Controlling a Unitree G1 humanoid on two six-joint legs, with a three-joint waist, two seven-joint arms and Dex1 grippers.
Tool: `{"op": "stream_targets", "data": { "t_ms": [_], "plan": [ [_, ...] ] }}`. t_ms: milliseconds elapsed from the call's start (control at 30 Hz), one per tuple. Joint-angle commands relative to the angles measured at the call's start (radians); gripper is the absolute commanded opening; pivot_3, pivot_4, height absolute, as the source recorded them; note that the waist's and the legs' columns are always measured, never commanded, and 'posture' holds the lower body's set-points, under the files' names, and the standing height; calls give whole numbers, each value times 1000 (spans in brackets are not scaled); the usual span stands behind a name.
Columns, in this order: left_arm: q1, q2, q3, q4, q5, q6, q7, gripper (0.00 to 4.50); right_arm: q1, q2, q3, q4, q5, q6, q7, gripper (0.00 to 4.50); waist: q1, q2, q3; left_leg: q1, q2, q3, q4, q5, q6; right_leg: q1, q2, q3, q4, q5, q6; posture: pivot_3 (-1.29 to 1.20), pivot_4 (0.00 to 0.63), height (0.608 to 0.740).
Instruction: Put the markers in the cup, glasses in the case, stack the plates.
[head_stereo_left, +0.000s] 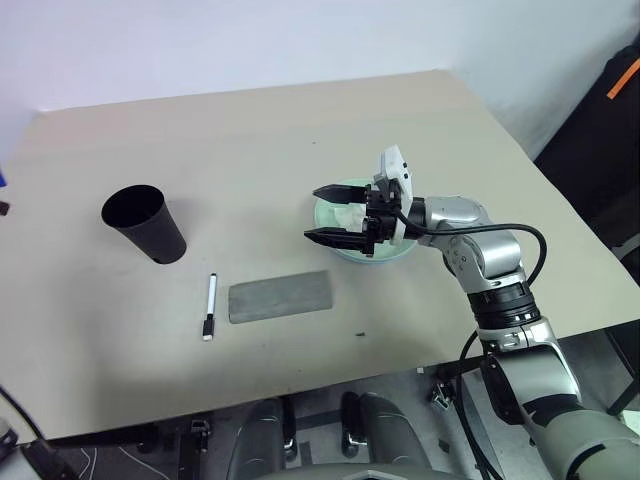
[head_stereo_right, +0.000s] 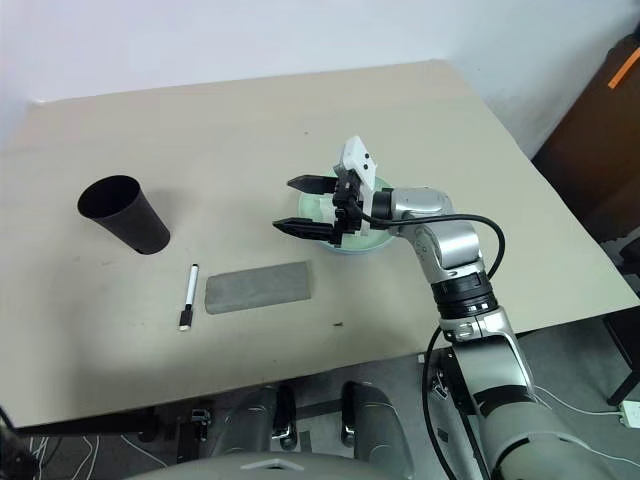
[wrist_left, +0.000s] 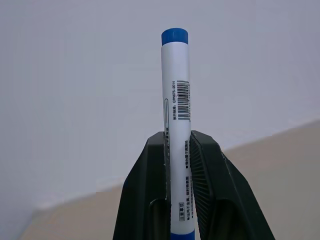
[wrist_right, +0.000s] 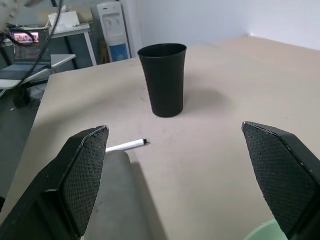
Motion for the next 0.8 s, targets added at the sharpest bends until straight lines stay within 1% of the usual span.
{"op": "stream_targets", "data": {
  "t_ms": [33, 67, 133, 200, 333, 500, 800],
  "plan": [
    [-50, -19, -87, 50, 17, -98, -25, 268, -24, 0, -19, -4, 1, -26, -15, 4486, 0, 0, 0, 0, 0, 0, 1, 0, 0, 0, 0, 0, 1, 0, 0, 0, 150, 740],
    [-64, -29, -108, 74, 12, -114, -35, 268, -24, -1, -20, -2, 1, -26, -17, 4486, 0, 0, 0, 0, 0, 0, 3, 0, 0, 1, 0, 0, 1, -2, 3, 0, 150, 740],
    [-86, -37, -143, 134, 18, -153, -59, 268, -25, -4, -23, -2, 1, -23, -21, 4486, -2, 0, 0, 0, 1, -1, 5, 0, 0, 1, 1, 0, 2, -2, 3, 0, 150, 740],
    [-104, -39, -162, 192, 4, -155, -73, 268, -25, -6, -25, -4, 1, -19, -25, 4486, -3, 0, 0, 0, 1, -1, 7, 0, 0, 1, 1, 0, 3, -2, 3, 0, 150, 740],
    [-90, -46, -205, 262, 22, -202, -108, 268, -27, -14, -23, 0, -8, -19, -37, 4486, -2, 0, 0, 0, 2, -1, 8, 0, 0, 2, 1, 0, 3, -2, 3, 0, 150, 740],
    [-77, -71, -233, 321, 31, -251, -127, 268, -19, -19, -28, -10, -11, -18, -55, 4486, -1, 0, 0, -1, 2, -1, 8, 0, 1, 2, 1, 0, 3, -2, 3, 0, 150, 740],
    [-98, -99, -266, 423, 33, -285, -149, 268, -24, -26, -32, -12, -5, -6, -72, 4486, -1, 0, 0, 0, 2, -2, 8, 0, 0, 2, 1, -1, 3, -2, 3, 0, 150, 740]
  ]
}}
